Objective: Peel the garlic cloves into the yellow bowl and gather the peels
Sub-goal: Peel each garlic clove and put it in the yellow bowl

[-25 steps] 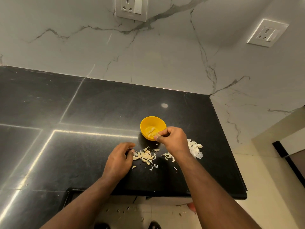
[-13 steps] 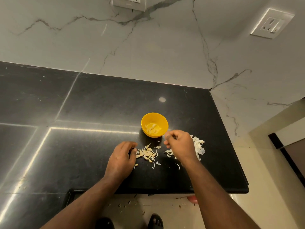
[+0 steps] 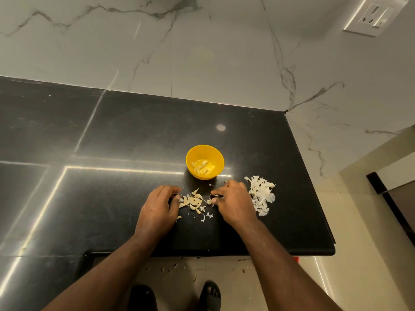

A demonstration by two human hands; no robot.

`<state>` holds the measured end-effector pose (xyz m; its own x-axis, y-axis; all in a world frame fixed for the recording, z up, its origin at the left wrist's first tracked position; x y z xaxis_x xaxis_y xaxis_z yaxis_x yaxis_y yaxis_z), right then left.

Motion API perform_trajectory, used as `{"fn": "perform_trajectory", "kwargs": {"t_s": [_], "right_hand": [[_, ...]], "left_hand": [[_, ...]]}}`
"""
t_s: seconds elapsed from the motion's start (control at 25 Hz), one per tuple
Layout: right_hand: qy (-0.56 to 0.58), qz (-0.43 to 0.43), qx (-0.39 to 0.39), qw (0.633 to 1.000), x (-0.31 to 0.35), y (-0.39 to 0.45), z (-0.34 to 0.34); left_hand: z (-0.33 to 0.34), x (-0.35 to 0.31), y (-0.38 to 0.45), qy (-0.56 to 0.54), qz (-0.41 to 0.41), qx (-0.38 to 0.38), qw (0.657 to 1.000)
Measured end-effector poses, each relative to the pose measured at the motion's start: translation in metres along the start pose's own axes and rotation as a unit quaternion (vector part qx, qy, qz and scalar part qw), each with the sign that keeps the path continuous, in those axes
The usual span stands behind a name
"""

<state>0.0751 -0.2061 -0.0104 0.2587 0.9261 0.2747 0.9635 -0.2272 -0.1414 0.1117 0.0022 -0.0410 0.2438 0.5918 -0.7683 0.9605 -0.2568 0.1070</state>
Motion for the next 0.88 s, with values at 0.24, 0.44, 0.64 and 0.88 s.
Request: {"fn": "perform_trajectory", "kwargs": {"t_s": [0.24,0.44,0.64,0.88], "right_hand": [[0.027,-0.024,0.022,0.999,-0.008,0.0,0.006],[0.021,-0.032,0.013,0.999,-0.009,0.002,0.008],[0.021,-0.046,0.015,0.999,-0.005,0.0,0.007],[0.005,-0.007,-0.019,1.0,-0.04,0.003,-0.006]], "left_hand": [[0.001,-0.001,0.001,0.004,0.003,-0.013,1.0],[0.001,-0.001,0.0,0.01,0.003,-0.019,1.0],[0.001,-0.001,0.0,0.007,-0.001,-0.022,1.0],[0.001,-0.004,0.0,0.012,-0.004,-0.022,1.0]]}}
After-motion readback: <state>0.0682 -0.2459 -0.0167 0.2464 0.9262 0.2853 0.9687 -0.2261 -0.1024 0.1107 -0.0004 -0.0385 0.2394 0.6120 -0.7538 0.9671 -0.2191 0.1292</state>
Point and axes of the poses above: each hand's wrist, its own y-axis towards the middle knuckle, its own z-axis out of the palm, x = y × z, the point moved 6 cm from there along y, towards the middle knuckle, and after that the axes turned 5 degrees about -y, right-handed, at the moved point
